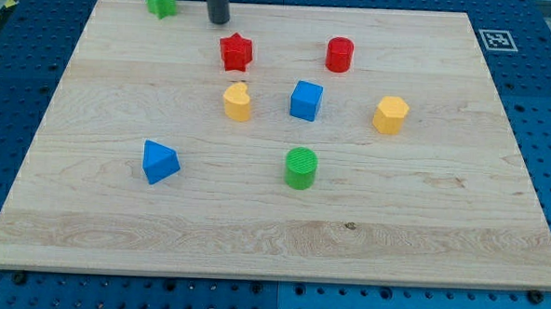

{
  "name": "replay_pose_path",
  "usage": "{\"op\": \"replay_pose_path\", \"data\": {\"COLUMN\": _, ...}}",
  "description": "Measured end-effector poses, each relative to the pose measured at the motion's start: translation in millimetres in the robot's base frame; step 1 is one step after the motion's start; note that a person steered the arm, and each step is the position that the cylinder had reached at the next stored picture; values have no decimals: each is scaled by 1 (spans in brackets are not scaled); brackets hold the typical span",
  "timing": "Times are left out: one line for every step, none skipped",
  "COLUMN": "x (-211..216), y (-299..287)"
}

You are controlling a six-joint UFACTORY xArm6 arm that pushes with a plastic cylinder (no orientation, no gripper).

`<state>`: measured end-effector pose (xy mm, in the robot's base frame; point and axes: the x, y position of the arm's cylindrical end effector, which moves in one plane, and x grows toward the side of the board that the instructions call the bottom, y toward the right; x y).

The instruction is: Slide the green star closer to the top left

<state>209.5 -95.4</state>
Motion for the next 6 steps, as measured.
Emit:
{"op": "replay_pose_path", "data": {"x": -18, "y": -4}}
{"op": "replay_pose_path", "data": {"x": -18, "y": -28}}
{"op": "replay_pose_path", "data": {"x": -18, "y": -67}}
{"op": "replay_pose_path", "data": {"x": -18, "y": -71}}
{"op": "replay_pose_path", "data": {"x": -17, "y": -71}}
{"op": "replay_pose_path", "data": {"x": -9, "y": -74}}
